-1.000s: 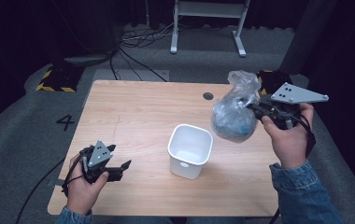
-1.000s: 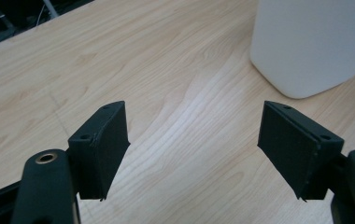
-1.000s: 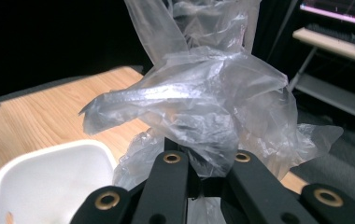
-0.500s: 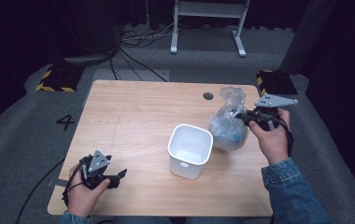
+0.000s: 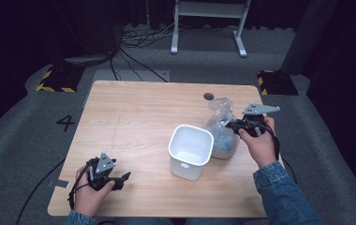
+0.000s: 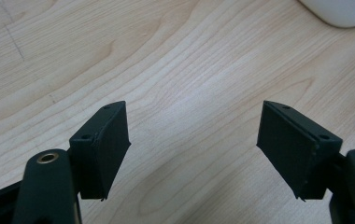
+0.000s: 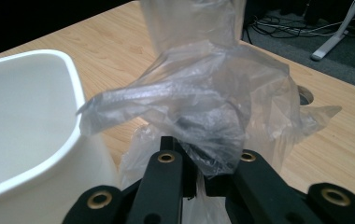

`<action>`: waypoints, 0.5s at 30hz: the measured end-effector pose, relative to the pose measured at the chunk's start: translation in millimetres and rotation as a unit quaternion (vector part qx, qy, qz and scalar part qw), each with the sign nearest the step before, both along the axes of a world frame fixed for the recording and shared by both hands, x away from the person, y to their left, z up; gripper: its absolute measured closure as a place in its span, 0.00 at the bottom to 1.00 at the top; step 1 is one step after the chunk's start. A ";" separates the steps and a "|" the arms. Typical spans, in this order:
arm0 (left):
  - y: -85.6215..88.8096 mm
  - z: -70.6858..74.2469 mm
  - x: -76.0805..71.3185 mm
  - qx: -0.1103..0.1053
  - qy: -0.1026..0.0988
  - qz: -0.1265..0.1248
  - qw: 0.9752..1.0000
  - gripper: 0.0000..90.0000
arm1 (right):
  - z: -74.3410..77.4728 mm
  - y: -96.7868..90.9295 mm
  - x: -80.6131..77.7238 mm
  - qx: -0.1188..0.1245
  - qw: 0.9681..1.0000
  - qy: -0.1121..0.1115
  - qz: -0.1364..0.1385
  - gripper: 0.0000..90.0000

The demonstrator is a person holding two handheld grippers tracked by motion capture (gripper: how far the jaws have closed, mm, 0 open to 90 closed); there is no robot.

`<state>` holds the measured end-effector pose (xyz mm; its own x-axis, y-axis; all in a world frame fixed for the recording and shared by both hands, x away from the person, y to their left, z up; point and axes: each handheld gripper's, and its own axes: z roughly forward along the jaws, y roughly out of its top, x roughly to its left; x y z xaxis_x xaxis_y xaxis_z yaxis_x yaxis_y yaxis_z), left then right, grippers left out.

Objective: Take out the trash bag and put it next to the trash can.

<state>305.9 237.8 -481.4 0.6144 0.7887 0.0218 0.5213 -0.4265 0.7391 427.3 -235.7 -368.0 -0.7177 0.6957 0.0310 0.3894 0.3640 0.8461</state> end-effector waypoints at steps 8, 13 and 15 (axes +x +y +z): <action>-4.4 1.6 1.9 -0.001 -0.002 -0.004 1.000 0.28 | -0.5 -5.6 -7.9 0.010 1.000 0.001 -0.011 0.78; -3.9 2.1 1.4 -0.005 -0.003 -0.003 1.000 0.28 | 5.0 -6.7 -13.4 0.030 0.999 -0.012 -0.025 0.50; -3.6 2.3 0.9 -0.005 -0.003 -0.003 1.000 0.28 | 9.3 -8.0 -16.7 0.036 0.999 -0.022 -0.024 0.41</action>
